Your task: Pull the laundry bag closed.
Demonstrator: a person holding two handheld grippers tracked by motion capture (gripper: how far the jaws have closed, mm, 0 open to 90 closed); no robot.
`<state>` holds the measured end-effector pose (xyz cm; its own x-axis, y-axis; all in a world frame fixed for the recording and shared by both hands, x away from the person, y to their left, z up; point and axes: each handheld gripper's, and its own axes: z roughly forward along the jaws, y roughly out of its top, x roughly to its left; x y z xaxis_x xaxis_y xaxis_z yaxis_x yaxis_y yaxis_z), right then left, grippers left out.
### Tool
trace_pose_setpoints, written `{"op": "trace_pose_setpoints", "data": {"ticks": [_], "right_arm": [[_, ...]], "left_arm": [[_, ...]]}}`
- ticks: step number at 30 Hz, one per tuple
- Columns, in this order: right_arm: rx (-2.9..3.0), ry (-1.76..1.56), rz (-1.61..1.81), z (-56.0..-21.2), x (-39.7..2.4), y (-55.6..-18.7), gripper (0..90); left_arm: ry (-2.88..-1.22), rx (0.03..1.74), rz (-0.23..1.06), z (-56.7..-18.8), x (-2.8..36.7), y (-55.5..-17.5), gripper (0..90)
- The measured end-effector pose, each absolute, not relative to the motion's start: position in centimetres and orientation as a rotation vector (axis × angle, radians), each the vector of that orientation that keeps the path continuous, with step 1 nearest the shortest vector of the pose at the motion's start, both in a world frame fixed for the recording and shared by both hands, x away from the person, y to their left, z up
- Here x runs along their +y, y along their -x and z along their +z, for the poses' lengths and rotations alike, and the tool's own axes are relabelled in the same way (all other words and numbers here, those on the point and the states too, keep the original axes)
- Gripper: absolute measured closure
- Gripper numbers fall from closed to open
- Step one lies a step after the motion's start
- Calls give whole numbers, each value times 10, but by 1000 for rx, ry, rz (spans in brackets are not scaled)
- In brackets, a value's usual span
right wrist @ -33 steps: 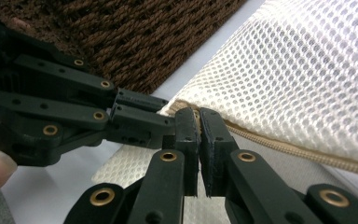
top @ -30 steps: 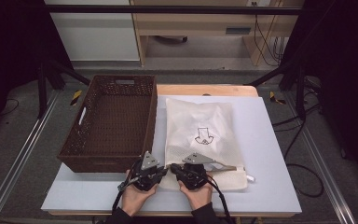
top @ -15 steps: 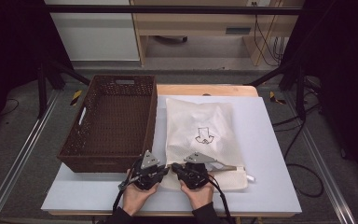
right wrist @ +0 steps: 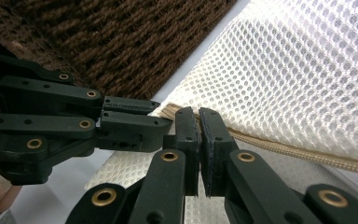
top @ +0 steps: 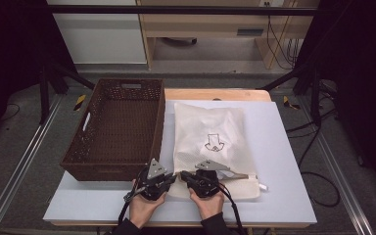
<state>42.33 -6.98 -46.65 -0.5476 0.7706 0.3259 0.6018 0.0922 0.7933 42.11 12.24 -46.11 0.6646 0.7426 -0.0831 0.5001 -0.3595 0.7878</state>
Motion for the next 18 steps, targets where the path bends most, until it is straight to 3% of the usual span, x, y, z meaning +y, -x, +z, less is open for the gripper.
{"op": "trace_pose_setpoints", "data": {"ticks": [18], "right_arm": [[2169,-1421,1445,-469,-81,-420,875]], "left_arm": [[-2038,930,363,-459,121,-417,845]]}}
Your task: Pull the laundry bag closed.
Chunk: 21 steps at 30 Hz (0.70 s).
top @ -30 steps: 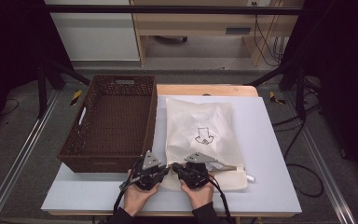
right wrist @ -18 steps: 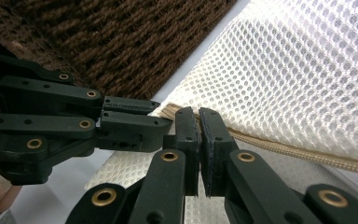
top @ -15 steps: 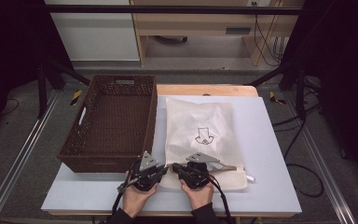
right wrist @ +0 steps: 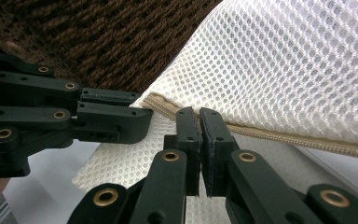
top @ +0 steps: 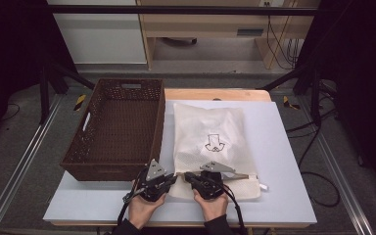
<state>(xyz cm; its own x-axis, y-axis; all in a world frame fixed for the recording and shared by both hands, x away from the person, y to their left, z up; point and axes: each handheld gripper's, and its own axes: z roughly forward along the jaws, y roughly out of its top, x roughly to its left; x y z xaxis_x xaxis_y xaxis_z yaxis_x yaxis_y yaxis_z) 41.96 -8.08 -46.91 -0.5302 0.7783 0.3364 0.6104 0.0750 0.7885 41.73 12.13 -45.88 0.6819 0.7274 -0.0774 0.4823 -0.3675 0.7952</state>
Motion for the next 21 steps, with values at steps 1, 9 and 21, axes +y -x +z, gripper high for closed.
{"op": "trace_pose_setpoints", "data": {"ticks": [1,9,21], "right_arm": [[2170,-1426,1437,-469,-81,-419,876],[2129,-1470,1383,-477,-96,-421,875],[2192,-1417,1338,-471,-108,-419,874]], "left_arm": [[-2038,932,361,-459,121,-417,845],[-2011,954,379,-459,130,-419,847],[-2033,947,373,-462,128,-418,845]]}}
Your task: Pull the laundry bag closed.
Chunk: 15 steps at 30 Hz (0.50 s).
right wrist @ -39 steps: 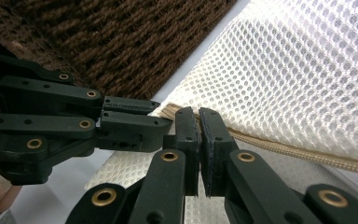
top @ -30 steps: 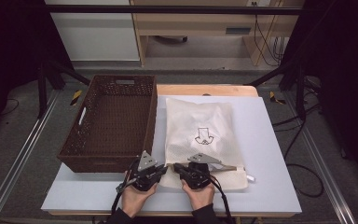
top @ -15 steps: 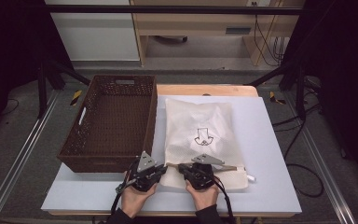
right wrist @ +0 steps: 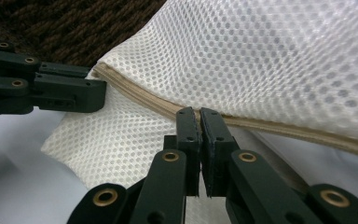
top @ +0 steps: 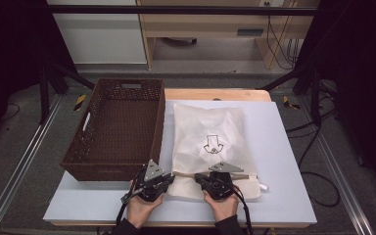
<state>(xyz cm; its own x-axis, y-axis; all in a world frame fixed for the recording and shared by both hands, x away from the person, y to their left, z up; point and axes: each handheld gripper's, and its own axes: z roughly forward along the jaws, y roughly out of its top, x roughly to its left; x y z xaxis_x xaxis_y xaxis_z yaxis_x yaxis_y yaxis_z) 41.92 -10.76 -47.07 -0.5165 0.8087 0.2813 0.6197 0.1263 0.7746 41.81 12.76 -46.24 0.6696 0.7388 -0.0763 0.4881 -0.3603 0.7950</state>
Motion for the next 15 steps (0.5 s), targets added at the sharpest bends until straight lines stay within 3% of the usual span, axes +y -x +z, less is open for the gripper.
{"op": "trace_pose_setpoints", "data": {"ticks": [15], "right_arm": [[2207,-1392,1324,-462,-122,-415,874]], "left_arm": [[-2039,948,374,-461,128,-418,845]]}}
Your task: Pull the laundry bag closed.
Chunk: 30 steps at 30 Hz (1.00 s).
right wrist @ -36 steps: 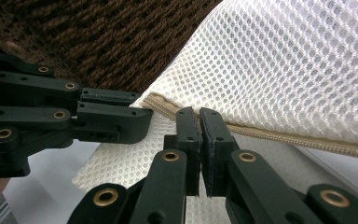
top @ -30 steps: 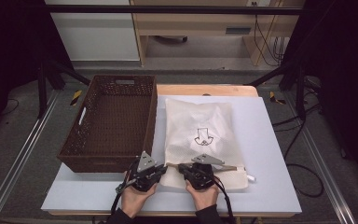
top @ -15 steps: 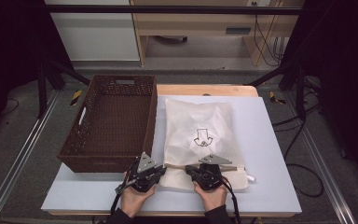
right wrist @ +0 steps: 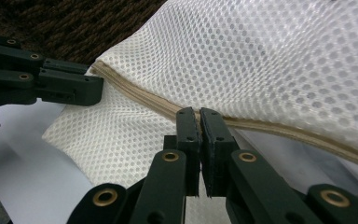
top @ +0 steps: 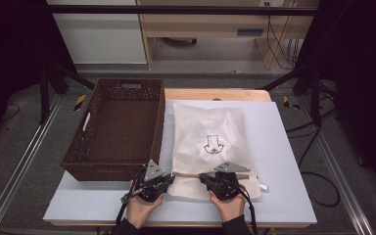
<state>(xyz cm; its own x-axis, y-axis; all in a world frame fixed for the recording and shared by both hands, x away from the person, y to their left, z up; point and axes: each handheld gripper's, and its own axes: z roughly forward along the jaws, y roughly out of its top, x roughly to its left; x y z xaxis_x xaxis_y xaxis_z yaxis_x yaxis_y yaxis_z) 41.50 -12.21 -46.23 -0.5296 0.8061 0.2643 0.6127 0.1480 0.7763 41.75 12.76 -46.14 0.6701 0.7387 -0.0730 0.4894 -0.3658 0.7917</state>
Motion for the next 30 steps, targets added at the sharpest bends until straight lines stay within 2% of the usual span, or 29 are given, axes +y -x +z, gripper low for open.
{"op": "trace_pose_setpoints", "data": {"ticks": [30], "right_arm": [[2169,-1426,1336,-453,-171,-405,873]], "left_arm": [[-2053,952,357,-466,128,-417,844]]}}
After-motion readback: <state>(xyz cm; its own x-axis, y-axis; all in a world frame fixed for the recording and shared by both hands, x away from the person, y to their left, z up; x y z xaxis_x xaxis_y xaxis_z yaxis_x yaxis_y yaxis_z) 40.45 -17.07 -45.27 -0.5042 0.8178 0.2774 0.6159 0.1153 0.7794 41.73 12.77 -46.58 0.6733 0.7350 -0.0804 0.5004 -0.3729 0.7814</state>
